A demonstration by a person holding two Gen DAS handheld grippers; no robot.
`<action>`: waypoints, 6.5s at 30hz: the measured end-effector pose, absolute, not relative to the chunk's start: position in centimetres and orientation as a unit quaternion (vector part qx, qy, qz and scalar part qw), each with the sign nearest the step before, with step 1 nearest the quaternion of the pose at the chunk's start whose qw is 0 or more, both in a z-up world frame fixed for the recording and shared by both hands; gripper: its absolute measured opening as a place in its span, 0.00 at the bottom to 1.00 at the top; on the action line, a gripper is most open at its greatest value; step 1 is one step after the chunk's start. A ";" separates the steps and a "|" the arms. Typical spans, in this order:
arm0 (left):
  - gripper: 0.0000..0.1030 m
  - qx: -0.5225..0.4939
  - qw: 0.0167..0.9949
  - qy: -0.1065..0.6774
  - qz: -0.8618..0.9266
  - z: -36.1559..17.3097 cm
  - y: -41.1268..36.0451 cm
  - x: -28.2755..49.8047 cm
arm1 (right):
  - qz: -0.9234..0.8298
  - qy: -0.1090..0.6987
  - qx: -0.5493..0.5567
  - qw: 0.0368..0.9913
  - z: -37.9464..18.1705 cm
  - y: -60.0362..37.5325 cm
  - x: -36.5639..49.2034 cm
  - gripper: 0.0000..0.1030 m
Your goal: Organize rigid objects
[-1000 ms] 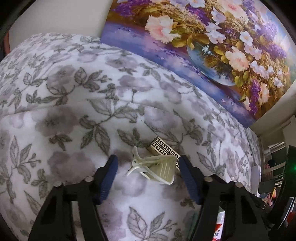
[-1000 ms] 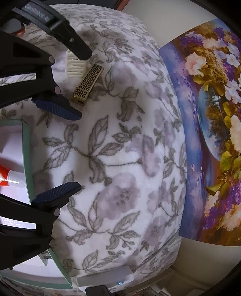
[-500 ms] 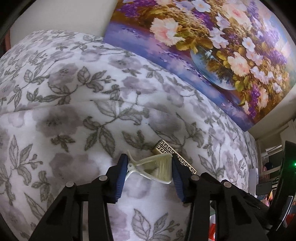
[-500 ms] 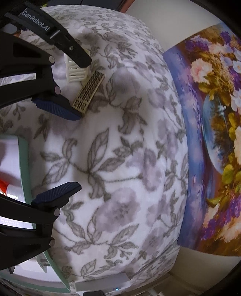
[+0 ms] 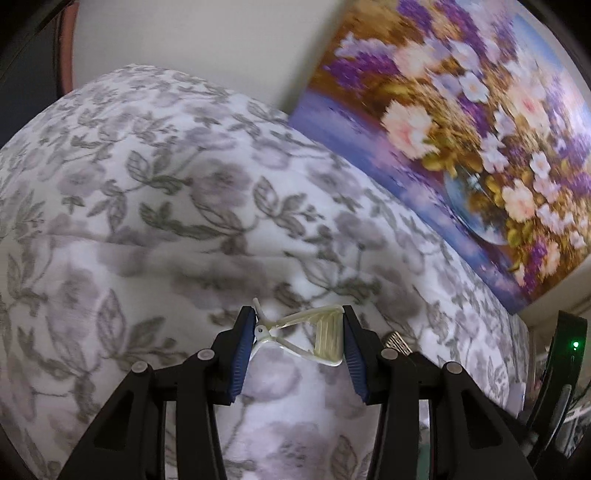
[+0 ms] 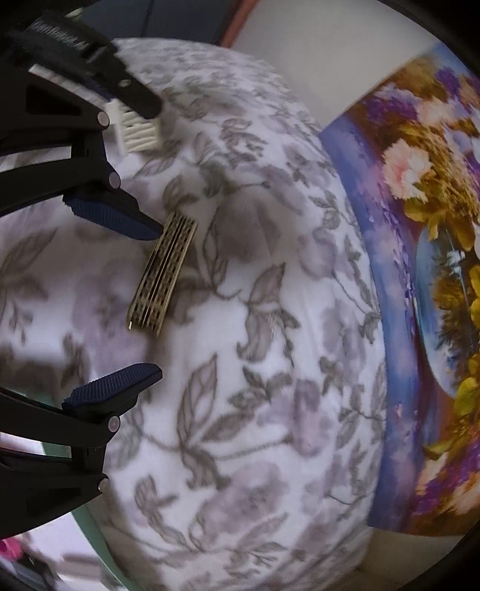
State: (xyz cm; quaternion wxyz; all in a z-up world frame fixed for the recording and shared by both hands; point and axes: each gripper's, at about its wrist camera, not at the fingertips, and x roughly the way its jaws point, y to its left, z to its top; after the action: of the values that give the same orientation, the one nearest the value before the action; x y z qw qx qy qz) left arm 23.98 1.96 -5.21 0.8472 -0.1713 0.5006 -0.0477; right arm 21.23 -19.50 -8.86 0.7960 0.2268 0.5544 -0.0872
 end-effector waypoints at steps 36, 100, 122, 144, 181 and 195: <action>0.46 -0.180 0.845 0.503 -0.030 -3.4 4.9 22.7 | -0.179 0.534 0.190 0.804 -7.6 -15.6 19.7 0.82; 0.47 -0.008 0.788 0.580 -0.208 -3.4 -14.2 2.3 | -0.240 0.564 0.265 0.744 -5.5 -31.5 -4.8 0.83; 0.54 -0.044 0.768 0.607 -0.198 -4.2 -12.8 3.0 | -0.223 0.565 0.258 0.751 -5.1 -30.9 -4.4 0.83; 0.62 -0.050 0.820 0.561 -0.105 -1.5 -6.5 3.5 | -0.195 0.563 0.225 0.771 -4.2 -28.2 -3.9 1.00; 0.86 0.062 0.866 0.494 -0.039 1.0 -1.5 -1.1 | -0.163 0.514 0.172 0.824 -0.4 -22.7 -8.0 1.00; 0.86 0.067 0.866 0.494 -0.032 1.2 -1.3 -1.0 | -0.154 0.516 0.152 0.829 -0.2 -21.8 -7.5 1.00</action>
State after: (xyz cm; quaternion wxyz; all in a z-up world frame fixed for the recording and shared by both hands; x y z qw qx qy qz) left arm -0.98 -1.30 1.20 0.8663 0.0673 0.4938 -0.0323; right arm -7.53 -21.80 -0.25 0.8289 0.1521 0.5159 -0.1538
